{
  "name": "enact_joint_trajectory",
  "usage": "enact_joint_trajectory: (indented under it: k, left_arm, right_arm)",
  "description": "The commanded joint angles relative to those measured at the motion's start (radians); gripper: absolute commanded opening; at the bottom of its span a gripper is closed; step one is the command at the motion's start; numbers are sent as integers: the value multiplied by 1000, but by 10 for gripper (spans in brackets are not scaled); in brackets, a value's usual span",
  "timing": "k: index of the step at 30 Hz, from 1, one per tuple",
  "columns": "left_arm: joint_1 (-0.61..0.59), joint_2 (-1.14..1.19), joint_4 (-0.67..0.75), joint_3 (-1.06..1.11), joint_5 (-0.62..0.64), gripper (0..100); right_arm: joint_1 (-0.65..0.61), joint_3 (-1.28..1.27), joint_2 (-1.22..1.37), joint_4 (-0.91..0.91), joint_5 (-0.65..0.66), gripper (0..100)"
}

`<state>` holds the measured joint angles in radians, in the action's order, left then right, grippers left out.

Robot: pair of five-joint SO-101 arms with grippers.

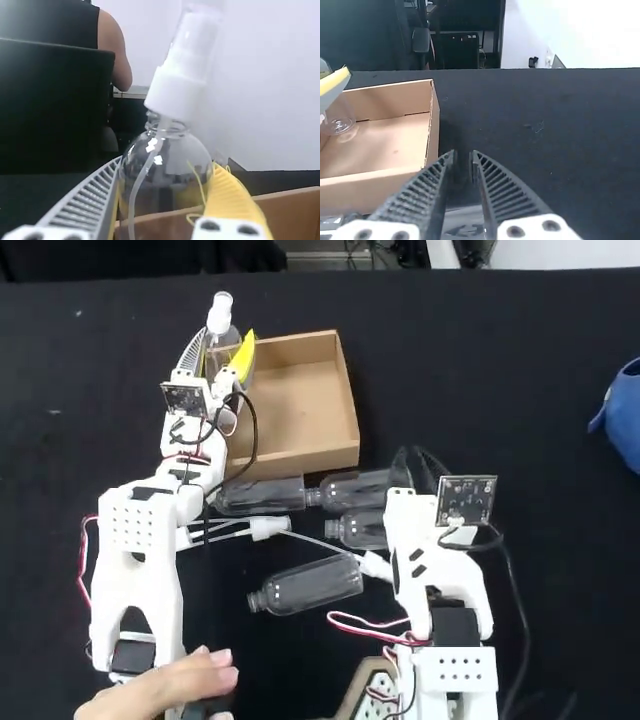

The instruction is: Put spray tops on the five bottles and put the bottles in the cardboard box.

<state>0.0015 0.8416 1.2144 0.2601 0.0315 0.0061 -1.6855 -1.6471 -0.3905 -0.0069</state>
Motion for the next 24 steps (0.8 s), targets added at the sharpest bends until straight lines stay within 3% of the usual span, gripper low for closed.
enact_joint_trajectory:
  k: [1,5,11,15,24]
  left_arm:
    - [5,-5,-2,-24,-9,29]
    - [7,-5,0,-18,-8,29]
    - [5,-172,-86,120,157,29]
    - [5,-236,-206,166,135,29]
    - [5,-222,-209,130,107,30]
  right_arm:
    - [-15,5,-31,32,6,32]
    - [-15,5,-31,31,6,32]
    - [-15,5,-31,31,6,32]
    - [-15,5,-31,29,6,32]
    - [-15,5,-31,28,6,32]
